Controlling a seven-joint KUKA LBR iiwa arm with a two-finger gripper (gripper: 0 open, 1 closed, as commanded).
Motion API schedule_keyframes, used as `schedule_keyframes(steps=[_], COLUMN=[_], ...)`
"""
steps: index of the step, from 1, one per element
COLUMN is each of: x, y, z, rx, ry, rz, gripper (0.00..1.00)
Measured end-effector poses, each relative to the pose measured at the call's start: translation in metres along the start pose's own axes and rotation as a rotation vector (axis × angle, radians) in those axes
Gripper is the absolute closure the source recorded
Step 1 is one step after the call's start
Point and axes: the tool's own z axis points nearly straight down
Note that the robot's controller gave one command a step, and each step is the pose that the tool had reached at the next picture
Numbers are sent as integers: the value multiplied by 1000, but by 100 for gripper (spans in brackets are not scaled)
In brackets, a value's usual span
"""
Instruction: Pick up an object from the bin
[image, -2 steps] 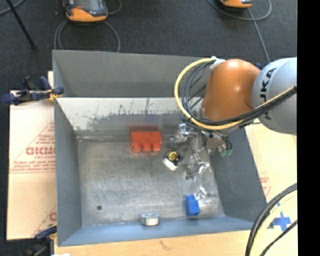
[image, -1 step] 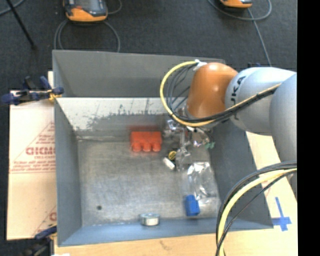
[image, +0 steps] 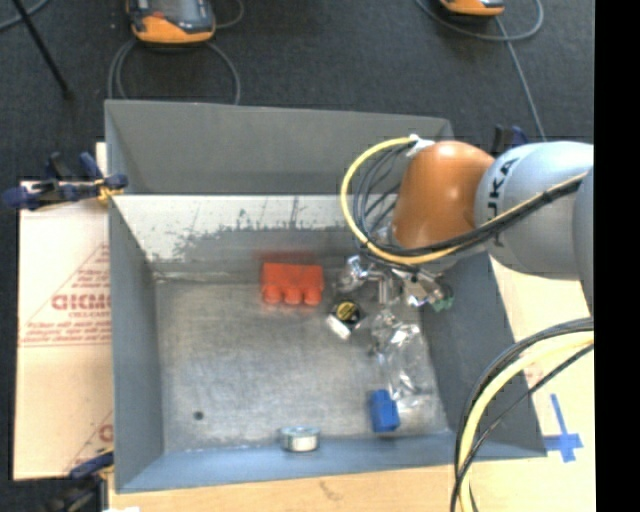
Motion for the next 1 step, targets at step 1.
schedule_keyframes(steps=[1], x=[-1], y=[0], z=[-1], rx=[0], ry=[-4], rz=[3], gripper=[100])
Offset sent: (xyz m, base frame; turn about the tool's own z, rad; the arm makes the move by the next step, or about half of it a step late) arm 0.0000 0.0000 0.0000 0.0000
